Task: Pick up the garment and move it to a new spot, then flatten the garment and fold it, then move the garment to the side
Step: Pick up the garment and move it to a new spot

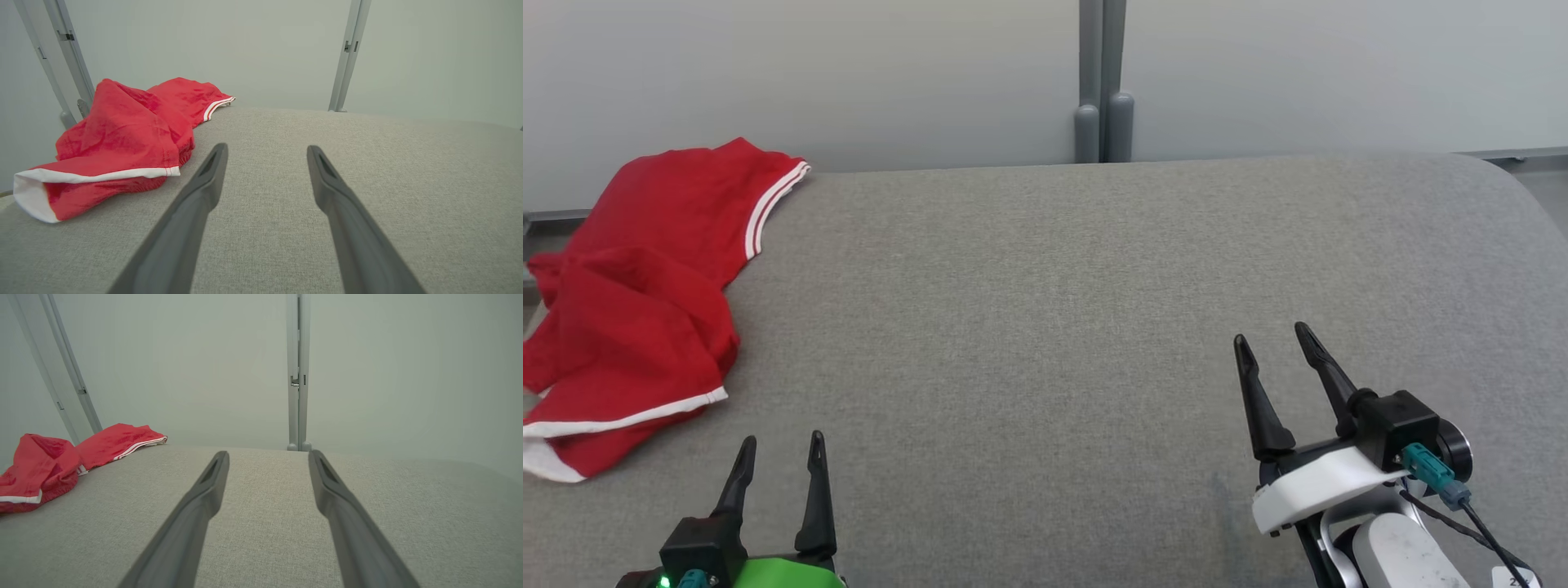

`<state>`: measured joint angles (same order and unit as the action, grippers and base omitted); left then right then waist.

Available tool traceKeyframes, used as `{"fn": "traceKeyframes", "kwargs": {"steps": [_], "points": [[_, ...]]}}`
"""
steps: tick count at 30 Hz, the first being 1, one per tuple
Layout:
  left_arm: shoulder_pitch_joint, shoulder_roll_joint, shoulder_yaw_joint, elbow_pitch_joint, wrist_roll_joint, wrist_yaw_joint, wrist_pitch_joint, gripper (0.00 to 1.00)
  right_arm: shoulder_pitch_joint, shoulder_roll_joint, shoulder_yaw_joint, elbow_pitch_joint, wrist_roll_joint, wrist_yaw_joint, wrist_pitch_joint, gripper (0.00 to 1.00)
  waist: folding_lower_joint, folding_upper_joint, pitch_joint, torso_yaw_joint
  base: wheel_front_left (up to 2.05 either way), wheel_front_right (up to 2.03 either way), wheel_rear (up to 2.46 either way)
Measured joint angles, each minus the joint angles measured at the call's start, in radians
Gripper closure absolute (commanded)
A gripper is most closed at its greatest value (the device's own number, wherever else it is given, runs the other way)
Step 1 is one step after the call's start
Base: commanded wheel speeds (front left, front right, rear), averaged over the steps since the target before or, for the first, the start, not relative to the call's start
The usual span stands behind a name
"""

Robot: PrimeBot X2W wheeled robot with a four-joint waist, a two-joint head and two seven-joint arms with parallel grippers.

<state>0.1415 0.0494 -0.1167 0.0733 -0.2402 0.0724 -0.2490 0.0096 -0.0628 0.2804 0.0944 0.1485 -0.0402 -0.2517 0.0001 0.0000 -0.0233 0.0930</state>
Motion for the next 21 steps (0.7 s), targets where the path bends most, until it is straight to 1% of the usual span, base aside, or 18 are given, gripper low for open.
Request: {"fn": "traceKeyframes", "kwargs": {"steps": [11, 17, 19, 21], "points": [[0.003, -0.001, 0.049, -0.025, 0.006, 0.021, -0.002, 0.00, -0.001, 0.001, 0.031, 0.016, 0.000, 0.041, 0.000, 0.00, -0.0001, 0.0000, -0.015, 0.140, 0.00, 0.00, 0.00], [0.003, -0.001, 0.027, -0.023, 0.007, 0.022, -0.002, 0.00, -0.001, 0.004, 0.023, 0.017, 0.001, 0.040, 0.000, 0.00, 0.0000, 0.0000, -0.024, 0.222, 0.00, 0.00, 0.00], [0.003, -0.001, 0.012, -0.018, 0.011, 0.022, -0.002, 0.00, 0.000, 0.004, 0.008, 0.015, 0.001, 0.033, 0.000, 0.00, -0.0001, 0.0000, -0.026, 0.250, 0.00, 0.00, 0.00], [0.003, -0.002, 0.017, -0.019, 0.014, 0.022, -0.002, 0.00, 0.000, 0.003, 0.008, 0.014, 0.001, 0.030, 0.000, 0.00, 0.0000, 0.0000, -0.027, 0.278, 0.00, 0.00, 0.00]]}}
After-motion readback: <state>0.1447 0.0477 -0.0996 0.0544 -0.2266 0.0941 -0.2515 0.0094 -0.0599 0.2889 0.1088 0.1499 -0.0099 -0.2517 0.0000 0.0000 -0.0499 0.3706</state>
